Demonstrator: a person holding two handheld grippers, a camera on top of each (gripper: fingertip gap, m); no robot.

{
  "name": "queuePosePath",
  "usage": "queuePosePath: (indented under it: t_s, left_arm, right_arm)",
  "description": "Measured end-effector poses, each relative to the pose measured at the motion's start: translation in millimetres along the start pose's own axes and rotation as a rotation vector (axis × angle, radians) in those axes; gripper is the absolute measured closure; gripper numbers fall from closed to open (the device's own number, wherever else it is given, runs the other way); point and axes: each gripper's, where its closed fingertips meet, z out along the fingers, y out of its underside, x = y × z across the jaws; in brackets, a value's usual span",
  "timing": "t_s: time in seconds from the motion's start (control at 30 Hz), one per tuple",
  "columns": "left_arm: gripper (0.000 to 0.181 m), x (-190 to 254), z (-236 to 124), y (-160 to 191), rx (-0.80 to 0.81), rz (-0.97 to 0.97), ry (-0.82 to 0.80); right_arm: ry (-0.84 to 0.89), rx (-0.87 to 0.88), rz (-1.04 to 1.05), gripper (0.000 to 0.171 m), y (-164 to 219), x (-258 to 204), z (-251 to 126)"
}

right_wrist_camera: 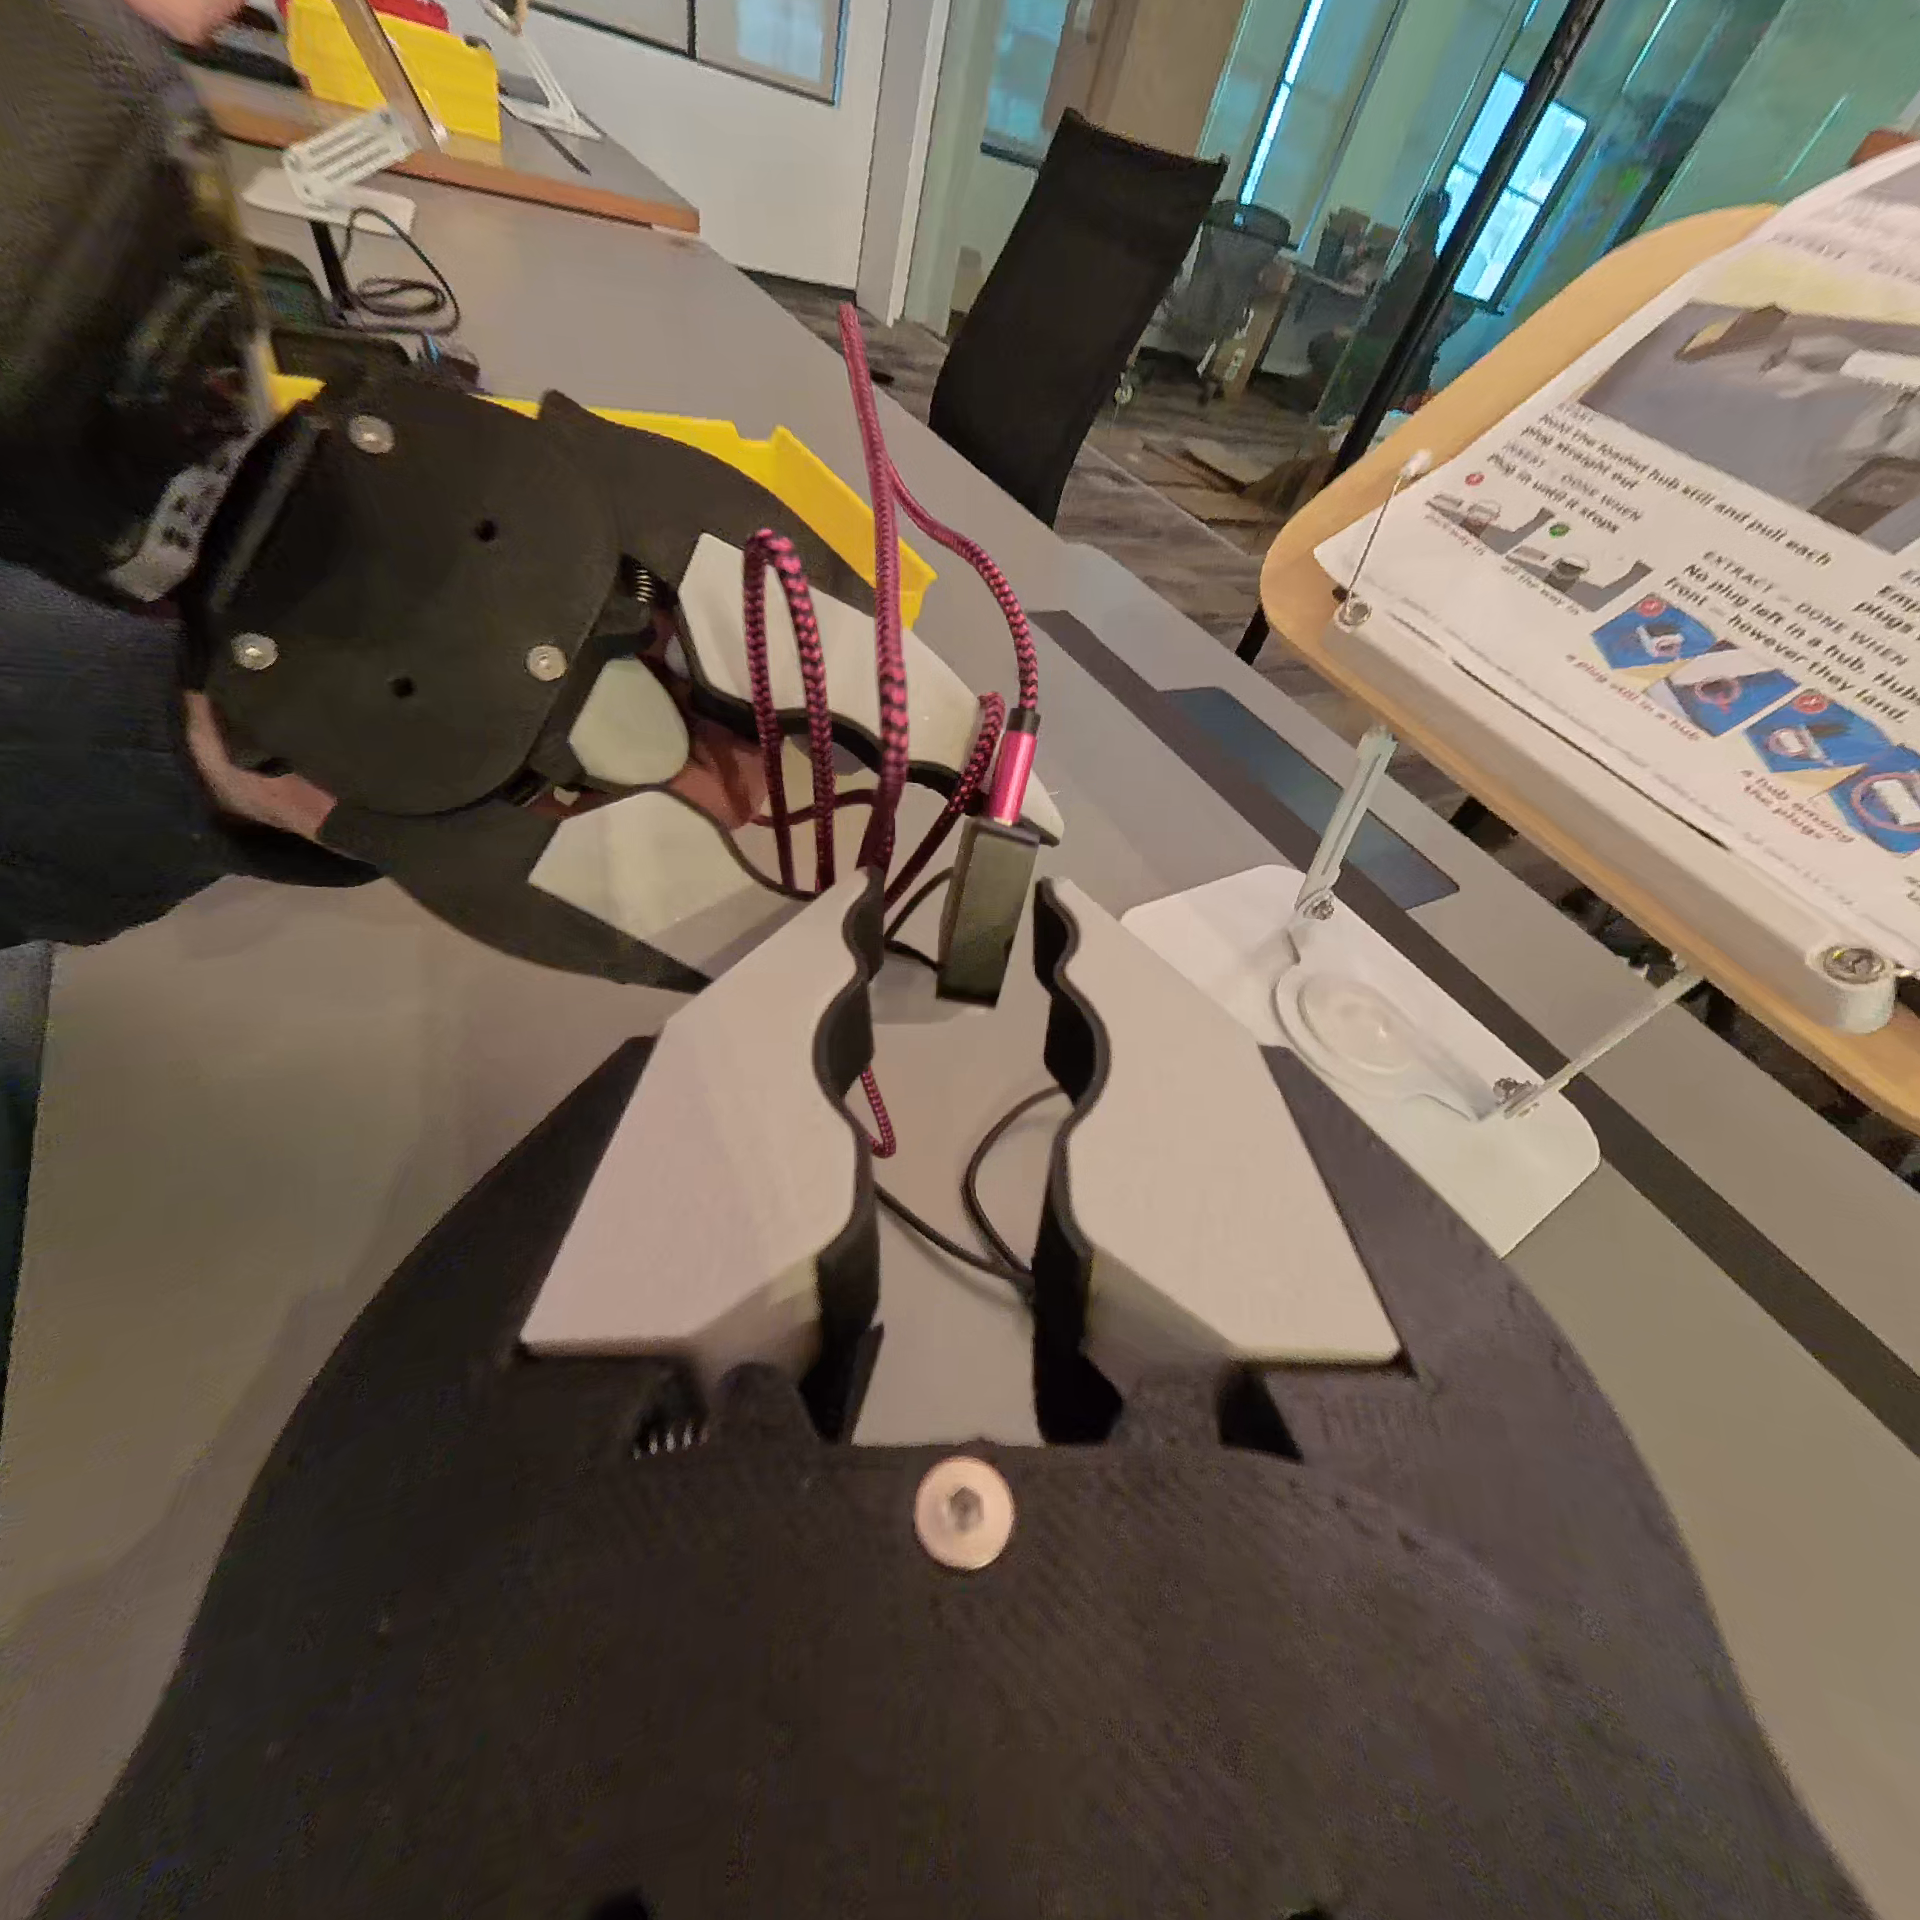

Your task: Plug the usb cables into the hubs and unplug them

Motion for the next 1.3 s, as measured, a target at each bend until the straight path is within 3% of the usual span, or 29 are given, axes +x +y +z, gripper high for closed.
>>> queuePosePath:
  t_s: [0.1, 0.3, 0.37, 0.47, 0.6, 0.7, 0.83, 1.0, 1.17, 1.23, 1.3]
  left_arm:
    - [0.143, 7.6, 3.2, 1.6, -0.006, 0.031, 0.002]
    - [0.142, 7.9, 4.5, 5.6, -0.009, 0.01, 0.013]
    - [0.131, 8.1, 0.2, 10.2, -0.049, -0.017, 0.038]
    - [0.128, 13.1, -14.2, 9.8, -0.083, -0.018, 0.08]
    - [0.127, 27.1, -38.4, 29.6, -0.248, -0.003, 0.216]
    - [0.126, 22.1, -61.4, 40.2, -0.317, -0.137, 0.314]
    - [0.128, -5.0, -81.1, 28.0, -0.271, -0.239, 0.29]
    - [0.129, -4.1, -60.9, 1.6, -0.21, -0.25, 0.237]
    - [0.133, 15.6, -25.4, 13.8, -0.296, -0.24, 0.339]
    - [0.14, 28.1, -17.7, 21.2, -0.325, -0.254, 0.412]
    - [0.158, 38.4, -15.5, 19.8, -0.302, -0.298, 0.478]
  right_arm:
    - [0.012, -0.044, 0.013, 0.161, 12.8, 3.0, 5.8]
    - [0.044, -0.072, -0.022, 0.163, 24.2, 11.7, 5.1]
    - [0.098, -0.102, -0.078, 0.163, 30.9, 22.2, 1.5]
    - [0.176, -0.144, -0.154, 0.163, 40.8, 36.9, -5.4]
    - [0.269, -0.209, -0.315, 0.163, 52.0, 47.5, -12.2]
    - [0.325, -0.251, -0.438, 0.163, 56.9, 49.9, -15.8]
    - [0.349, -0.268, -0.543, 0.163, 59.6, 45.4, -15.8]
    - [0.36, -0.284, -0.713, 0.163, 57.1, 30.2, -9.8]
    - [0.344, -0.278, -0.841, 0.163, 52.0, 10.1, -7.0]
    - [0.337, -0.27, -0.866, 0.163, 50.6, 4.5, -7.1]
    - [0.334, -0.265, -0.875, 0.163, 50.6, 1.6, -7.7]
